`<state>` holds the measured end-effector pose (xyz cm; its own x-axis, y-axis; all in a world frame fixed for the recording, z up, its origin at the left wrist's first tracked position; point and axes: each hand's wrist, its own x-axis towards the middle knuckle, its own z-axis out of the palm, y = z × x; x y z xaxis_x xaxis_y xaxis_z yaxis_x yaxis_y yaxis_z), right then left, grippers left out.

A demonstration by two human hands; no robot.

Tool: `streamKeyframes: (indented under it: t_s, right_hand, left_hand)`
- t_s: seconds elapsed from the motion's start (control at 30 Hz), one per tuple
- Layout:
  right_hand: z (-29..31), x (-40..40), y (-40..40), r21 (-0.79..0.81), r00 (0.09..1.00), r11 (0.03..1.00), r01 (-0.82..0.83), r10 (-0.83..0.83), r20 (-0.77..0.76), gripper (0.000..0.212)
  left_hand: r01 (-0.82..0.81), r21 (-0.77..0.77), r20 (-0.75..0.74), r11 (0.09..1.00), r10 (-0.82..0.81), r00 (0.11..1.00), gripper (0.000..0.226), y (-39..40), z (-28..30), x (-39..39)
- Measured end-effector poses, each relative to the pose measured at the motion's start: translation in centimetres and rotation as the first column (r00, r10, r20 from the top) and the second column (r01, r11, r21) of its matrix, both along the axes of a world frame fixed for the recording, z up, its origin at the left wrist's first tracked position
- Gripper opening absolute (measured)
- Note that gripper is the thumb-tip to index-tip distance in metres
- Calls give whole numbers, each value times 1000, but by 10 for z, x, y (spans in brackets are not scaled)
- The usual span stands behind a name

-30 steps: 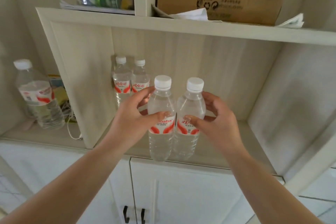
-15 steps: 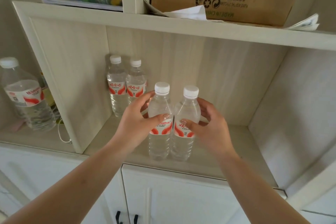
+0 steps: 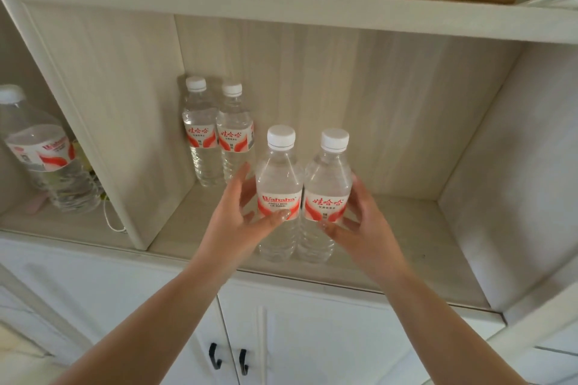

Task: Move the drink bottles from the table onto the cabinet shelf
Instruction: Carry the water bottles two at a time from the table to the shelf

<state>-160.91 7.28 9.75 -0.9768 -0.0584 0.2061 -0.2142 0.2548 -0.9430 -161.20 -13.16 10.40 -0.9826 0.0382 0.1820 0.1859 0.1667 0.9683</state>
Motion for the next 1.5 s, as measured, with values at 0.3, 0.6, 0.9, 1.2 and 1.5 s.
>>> streamKeyframes:
  t_s: [0.3,0.6,0.9,1.2,1.5]
  right_hand:
    - [-42,1,0,72,994,993,96,-99,52,80]
    - [-53,-11,1,99,994,992,79,-85,63,77]
    - [-52,-50,-5,105,995,991,79,-85,59,80]
    - [-49,-103,-14,145,996,986,80,-86,34,79]
    - [-50,-134,-22,170,994,981,95,-102,30,82]
  left_hand:
    - [-139,102,73,985,132,989,69,32,-47,49]
    - [-172,164,66,971,163,984,78,50,-53,41]
    - [-188,140,33,972,185,982,70,48,-45,-7]
    - [-308,111,14,945,308,951,76,43,-48,-65]
    - [-383,152,27,911,384,923,70,47,-50,-99]
